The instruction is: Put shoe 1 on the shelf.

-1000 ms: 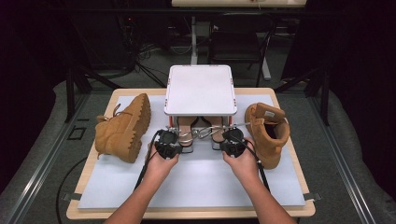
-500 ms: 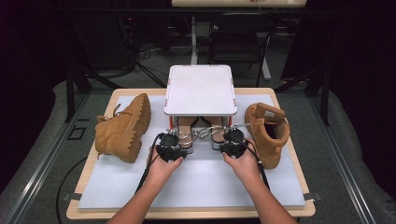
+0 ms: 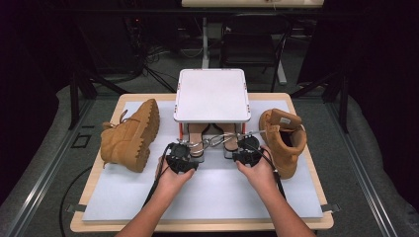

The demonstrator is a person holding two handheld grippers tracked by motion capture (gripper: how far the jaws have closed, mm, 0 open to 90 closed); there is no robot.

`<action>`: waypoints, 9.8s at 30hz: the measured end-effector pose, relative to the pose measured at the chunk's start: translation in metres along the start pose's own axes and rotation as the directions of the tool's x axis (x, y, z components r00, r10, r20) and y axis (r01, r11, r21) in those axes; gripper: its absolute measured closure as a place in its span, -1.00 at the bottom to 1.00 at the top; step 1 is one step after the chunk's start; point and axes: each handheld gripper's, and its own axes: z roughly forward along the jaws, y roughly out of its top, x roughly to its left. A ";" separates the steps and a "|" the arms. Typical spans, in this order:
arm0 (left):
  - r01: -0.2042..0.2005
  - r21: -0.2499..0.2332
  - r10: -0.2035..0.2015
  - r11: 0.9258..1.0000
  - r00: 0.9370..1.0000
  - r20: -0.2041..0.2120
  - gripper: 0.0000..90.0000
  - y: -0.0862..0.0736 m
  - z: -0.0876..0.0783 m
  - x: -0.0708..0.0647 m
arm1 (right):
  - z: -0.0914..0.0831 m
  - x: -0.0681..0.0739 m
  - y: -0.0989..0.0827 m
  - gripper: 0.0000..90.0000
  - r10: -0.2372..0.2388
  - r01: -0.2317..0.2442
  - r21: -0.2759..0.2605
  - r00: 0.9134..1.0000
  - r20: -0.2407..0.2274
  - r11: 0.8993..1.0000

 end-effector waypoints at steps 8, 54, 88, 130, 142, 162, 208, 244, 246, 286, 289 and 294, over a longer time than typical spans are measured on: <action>-0.031 -0.052 0.028 0.998 0.998 -0.057 0.16 0.002 -0.003 0.003 | 0.002 -0.001 -0.001 0.35 0.009 -0.009 -0.012 1.000 -0.018 1.000; -0.070 -0.170 0.047 0.983 0.989 -0.137 0.44 0.035 0.014 0.021 | 0.024 0.005 0.026 0.60 0.048 -0.048 -0.108 0.999 -0.010 0.993; -0.030 -0.059 0.031 0.998 0.999 0.014 0.38 -0.027 -0.033 0.039 | -0.024 0.009 -0.027 0.64 -0.073 0.076 0.024 0.992 -0.107 0.997; 0.182 0.127 -0.175 0.975 0.982 -0.070 0.03 -0.028 -0.153 0.157 | -0.064 -0.018 -0.054 0.28 -0.046 0.051 0.024 0.985 -0.166 0.998; 0.308 0.193 -0.286 0.931 0.949 -0.133 -0.09 -0.010 -0.153 0.203 | -0.056 -0.018 -0.059 0.22 -0.037 0.043 0.032 0.985 -0.168 0.999; 0.394 0.224 -0.356 0.891 0.914 -0.193 -0.24 0.015 -0.129 0.244 | -0.050 -0.020 -0.063 0.20 -0.034 0.039 0.031 0.986 -0.164 0.999; 0.287 0.215 -0.271 0.934 0.957 -0.102 0.29 0.053 -0.147 0.207 | -0.048 -0.020 -0.064 0.20 -0.024 0.029 0.026 0.982 -0.187 0.999; 0.335 0.256 -0.341 0.907 0.940 -0.018 0.81 0.075 -0.132 0.162 | -0.045 -0.022 -0.066 0.20 -0.016 0.023 0.034 0.982 -0.188 0.999; 0.328 0.266 -0.335 0.907 0.942 -0.019 0.80 0.072 -0.130 0.158 | -0.045 -0.021 -0.066 0.20 -0.021 0.028 0.032 0.982 -0.189 0.999; 0.126 0.322 -0.135 0.938 0.991 0.007 0.38 0.082 -0.106 0.084 | -0.042 -0.023 -0.070 0.21 -0.014 0.022 0.043 0.983 -0.182 0.999; 0.123 0.305 -0.133 0.944 0.991 0.011 0.35 0.082 -0.118 0.087 | -0.043 -0.023 -0.070 0.21 -0.033 0.038 0.029 0.985 -0.171 0.999; 0.128 0.288 -0.130 0.949 0.991 -0.013 0.37 0.081 -0.140 0.097 | -0.048 -0.024 -0.068 0.13 -0.056 0.057 0.005 0.987 -0.151 0.998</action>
